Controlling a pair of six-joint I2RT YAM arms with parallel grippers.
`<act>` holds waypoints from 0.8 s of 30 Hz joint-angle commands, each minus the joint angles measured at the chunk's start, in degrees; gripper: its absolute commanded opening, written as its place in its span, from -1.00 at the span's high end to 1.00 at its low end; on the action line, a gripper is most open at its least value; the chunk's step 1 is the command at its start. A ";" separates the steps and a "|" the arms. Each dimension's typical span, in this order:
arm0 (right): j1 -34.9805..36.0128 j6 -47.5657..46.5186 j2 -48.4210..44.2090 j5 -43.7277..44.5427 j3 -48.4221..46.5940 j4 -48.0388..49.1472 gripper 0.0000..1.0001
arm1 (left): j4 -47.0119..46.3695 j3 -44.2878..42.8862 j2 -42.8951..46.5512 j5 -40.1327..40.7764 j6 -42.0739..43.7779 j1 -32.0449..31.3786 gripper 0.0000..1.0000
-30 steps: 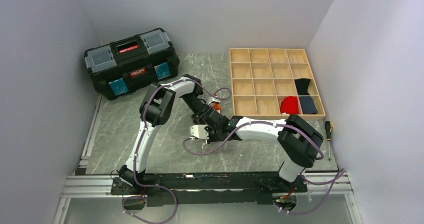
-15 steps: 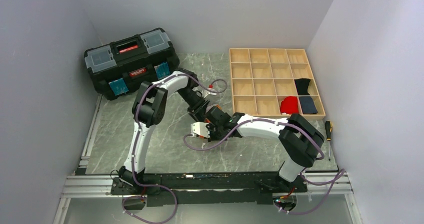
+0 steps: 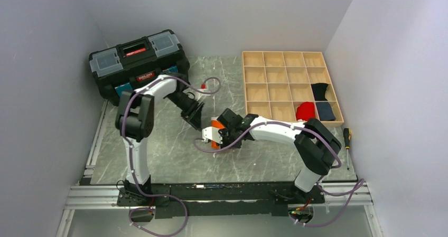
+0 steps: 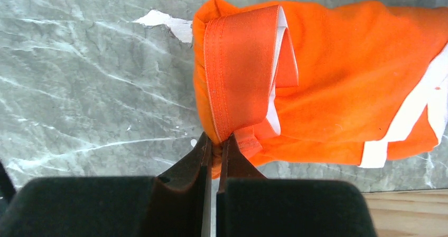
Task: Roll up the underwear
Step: Roll the underwear to the center of the board.
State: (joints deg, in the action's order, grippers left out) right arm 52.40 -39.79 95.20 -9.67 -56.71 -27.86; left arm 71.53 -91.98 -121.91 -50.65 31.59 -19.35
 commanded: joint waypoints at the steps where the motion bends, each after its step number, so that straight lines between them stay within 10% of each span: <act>1: -0.86 1.30 1.82 -5.46 -3.79 -8.16 1.00 | -7.94 7.22 11.28 4.12 -2.03 6.13 -0.09; 24: -12.36 -7.33 26.38 -29.22 -32.45 -34.83 1.00 | -29.92 40.72 63.88 13.40 1.83 15.26 -0.26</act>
State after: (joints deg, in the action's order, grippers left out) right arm 41.21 -42.22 116.60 -32.12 -84.27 -57.63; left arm 44.45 -52.84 -65.17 -36.12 29.34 -2.83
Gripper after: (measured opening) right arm 0.043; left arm 0.616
